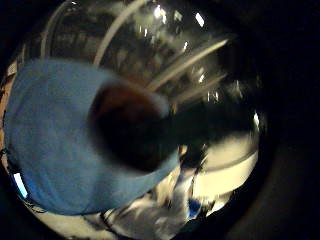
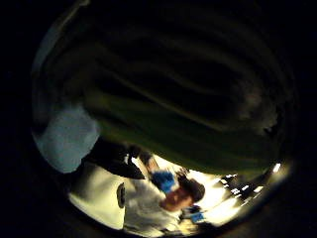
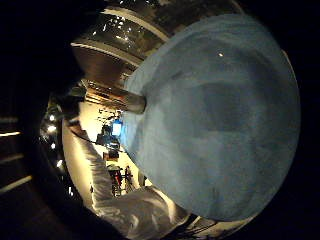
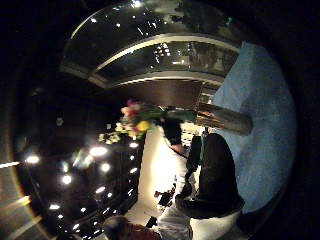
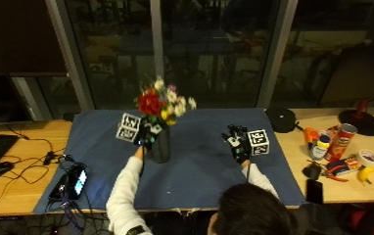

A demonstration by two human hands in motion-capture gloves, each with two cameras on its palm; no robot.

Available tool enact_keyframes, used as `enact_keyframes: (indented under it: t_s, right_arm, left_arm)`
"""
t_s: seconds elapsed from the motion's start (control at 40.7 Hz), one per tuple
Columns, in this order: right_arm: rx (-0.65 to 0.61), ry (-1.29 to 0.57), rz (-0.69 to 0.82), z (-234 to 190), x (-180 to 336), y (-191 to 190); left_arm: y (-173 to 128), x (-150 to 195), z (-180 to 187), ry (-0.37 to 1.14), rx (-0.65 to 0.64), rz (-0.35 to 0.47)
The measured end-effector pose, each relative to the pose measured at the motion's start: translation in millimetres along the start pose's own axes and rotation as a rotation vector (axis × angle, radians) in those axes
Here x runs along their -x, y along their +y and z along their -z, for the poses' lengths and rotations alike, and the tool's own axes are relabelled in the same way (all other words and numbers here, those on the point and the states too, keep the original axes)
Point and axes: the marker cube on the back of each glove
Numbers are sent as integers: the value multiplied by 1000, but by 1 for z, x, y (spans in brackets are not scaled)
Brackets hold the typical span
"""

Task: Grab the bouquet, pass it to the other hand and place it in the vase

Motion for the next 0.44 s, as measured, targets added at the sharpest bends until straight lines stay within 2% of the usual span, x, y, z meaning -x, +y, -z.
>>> enact_keyframes:
  t_s: [0.074, 0.123, 0.172, 0.246, 0.32, 0.443]
  right_arm:
    - [66, -10, 67, 10, -11, 11]
    - [65, 25, 58, 20, -25, 15]
    - [42, 78, -2, 30, -38, 20]
    - [7, 133, -99, 42, -50, 29]
    - [-5, 160, -112, 48, -58, 34]
    - [14, 162, -107, 47, -64, 37]
  left_arm:
    - [58, 53, 14, -33, 140, 149]
    - [103, 95, 24, -66, 254, 249]
    - [138, 129, 34, -96, 335, 282]
    - [161, 153, 42, -152, 349, 191]
    - [168, 152, 46, -193, 325, 69]
    - [177, 140, 46, -191, 337, 2]
